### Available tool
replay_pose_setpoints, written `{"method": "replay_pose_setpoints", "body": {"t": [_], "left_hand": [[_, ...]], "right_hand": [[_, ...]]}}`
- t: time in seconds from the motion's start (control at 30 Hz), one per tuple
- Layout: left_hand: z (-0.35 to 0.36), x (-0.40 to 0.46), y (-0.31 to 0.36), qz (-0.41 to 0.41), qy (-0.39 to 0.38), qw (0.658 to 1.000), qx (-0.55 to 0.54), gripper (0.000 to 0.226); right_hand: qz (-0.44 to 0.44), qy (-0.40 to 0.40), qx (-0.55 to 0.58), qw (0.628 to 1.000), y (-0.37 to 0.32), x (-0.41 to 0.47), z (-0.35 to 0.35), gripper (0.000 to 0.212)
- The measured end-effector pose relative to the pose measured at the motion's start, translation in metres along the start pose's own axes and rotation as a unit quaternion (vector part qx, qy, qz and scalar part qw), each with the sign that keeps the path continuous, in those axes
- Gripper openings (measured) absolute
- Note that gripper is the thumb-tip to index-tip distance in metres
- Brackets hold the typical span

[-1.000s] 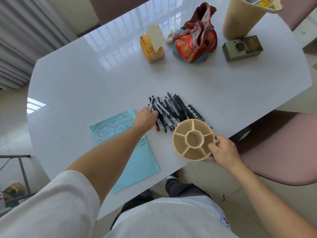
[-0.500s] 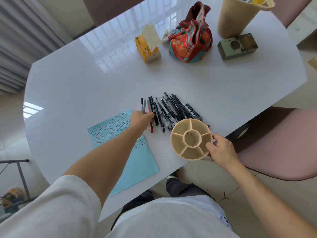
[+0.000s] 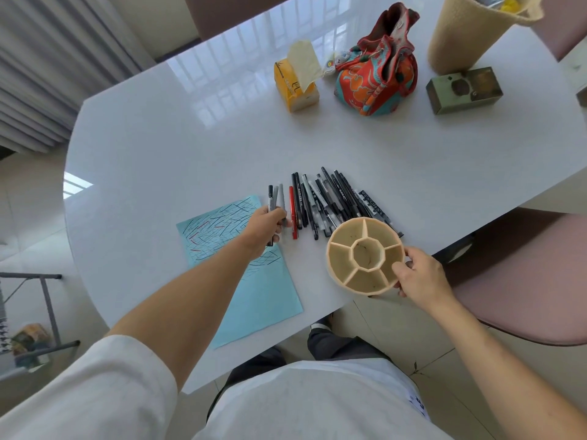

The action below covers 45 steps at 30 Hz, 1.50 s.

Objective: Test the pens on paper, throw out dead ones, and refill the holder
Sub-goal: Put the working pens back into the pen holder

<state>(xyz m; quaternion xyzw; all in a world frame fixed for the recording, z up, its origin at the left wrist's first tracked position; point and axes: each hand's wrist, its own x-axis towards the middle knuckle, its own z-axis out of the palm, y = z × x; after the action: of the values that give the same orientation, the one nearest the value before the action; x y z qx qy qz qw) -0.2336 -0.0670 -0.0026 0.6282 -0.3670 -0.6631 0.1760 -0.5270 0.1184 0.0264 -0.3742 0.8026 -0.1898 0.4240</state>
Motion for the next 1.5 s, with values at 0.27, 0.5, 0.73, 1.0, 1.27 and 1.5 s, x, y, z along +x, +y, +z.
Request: {"method": "replay_pose_setpoints", "body": {"t": [0.27, 0.5, 0.73, 1.0, 1.27, 1.5], "left_hand": [[0.003, -0.001, -0.001, 0.011, 0.003, 1.0, -0.002, 0.012], [0.014, 0.002, 0.006, 0.009, 0.073, 0.997, 0.024, 0.013], [0.018, -0.003, 0.015, 0.023, 0.054, 0.997, 0.041, 0.031], [0.014, -0.002, 0.015, 0.005, 0.05, 0.999, 0.006, 0.035], [0.017, 0.011, 0.014, -0.003, 0.103, 0.994, 0.037, 0.017], [0.019, 0.017, 0.013, 0.029, 0.153, 0.987, 0.05, 0.013]], "right_hand": [[0.004, 0.004, -0.003, 1.0, -0.002, -0.001, 0.001, 0.035], [0.004, 0.005, 0.001, 1.0, -0.004, -0.002, 0.001, 0.026], [0.005, 0.011, 0.002, 1.0, -0.004, -0.002, 0.001, 0.034], [0.004, 0.006, 0.006, 1.0, -0.004, -0.001, 0.0, 0.036], [0.001, 0.007, 0.003, 1.0, -0.007, -0.003, -0.001, 0.022], [-0.006, 0.004, -0.004, 1.0, -0.008, -0.004, -0.003, 0.021]]}}
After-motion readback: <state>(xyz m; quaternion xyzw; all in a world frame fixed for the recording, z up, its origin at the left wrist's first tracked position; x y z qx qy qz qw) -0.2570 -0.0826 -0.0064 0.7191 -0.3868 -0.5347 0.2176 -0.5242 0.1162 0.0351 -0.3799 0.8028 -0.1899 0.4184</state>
